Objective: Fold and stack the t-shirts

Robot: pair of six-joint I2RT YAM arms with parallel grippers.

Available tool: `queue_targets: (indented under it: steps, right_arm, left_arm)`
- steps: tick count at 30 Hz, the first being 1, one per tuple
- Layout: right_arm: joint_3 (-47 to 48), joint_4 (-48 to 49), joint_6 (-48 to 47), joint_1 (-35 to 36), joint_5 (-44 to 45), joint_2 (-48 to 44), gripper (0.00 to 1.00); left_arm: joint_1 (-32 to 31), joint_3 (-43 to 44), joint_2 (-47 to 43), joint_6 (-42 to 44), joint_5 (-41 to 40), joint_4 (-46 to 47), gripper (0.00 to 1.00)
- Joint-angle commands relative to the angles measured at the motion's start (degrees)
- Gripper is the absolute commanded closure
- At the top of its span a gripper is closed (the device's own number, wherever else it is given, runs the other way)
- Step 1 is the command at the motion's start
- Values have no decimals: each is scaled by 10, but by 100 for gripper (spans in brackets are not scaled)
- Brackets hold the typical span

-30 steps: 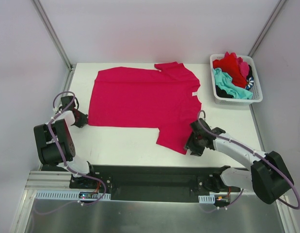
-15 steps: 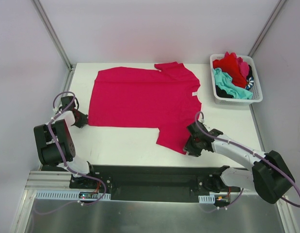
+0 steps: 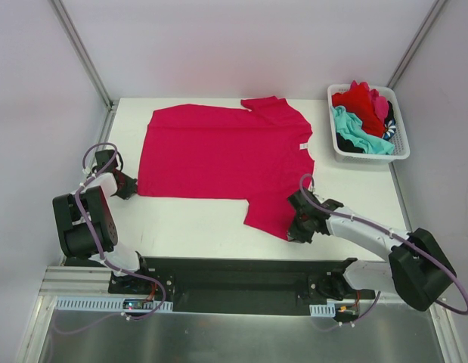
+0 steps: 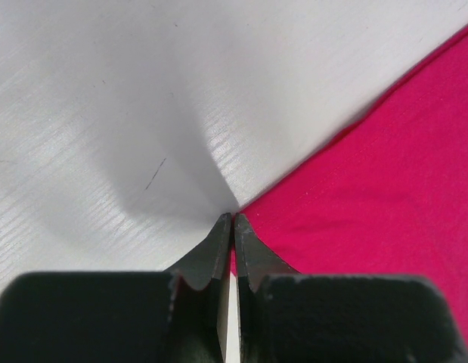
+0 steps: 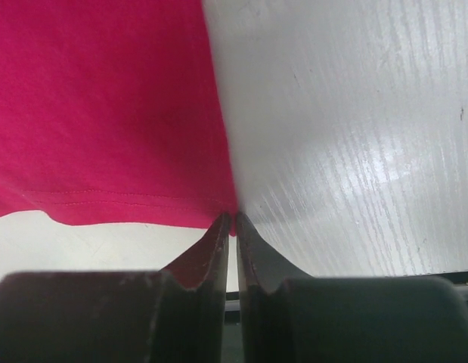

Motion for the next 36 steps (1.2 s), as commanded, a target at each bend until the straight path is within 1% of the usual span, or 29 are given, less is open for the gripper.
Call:
queue_targets:
  steps: [1, 2, 6, 10, 17, 26, 36]
  right_arm:
    - [3, 1, 9, 9, -20, 18, 96]
    - [5, -2, 7, 9, -19, 19, 99]
    - [20, -26, 2, 9, -5, 9, 99]
    - [38, -47, -5, 7, 45, -35, 100]
    - [103, -48, -32, -19, 76, -60, 100]
    - [142, -34, -83, -84, 69, -59, 100]
    - [165, -19, -114, -99, 69, -57, 100]
  left_arm:
    - [-7, -16, 4, 12, -22, -56, 100]
    - [-7, -16, 3, 12, -23, -56, 100]
    - [-6, -16, 4, 12, -23, -56, 100]
    - [-7, -16, 4, 14, -20, -56, 100]
    - [-13, -12, -9, 20, -13, -56, 100]
    - [-13, -6, -43, 9, -13, -75, 100]
    - [-17, 7, -65, -8, -10, -85, 100]
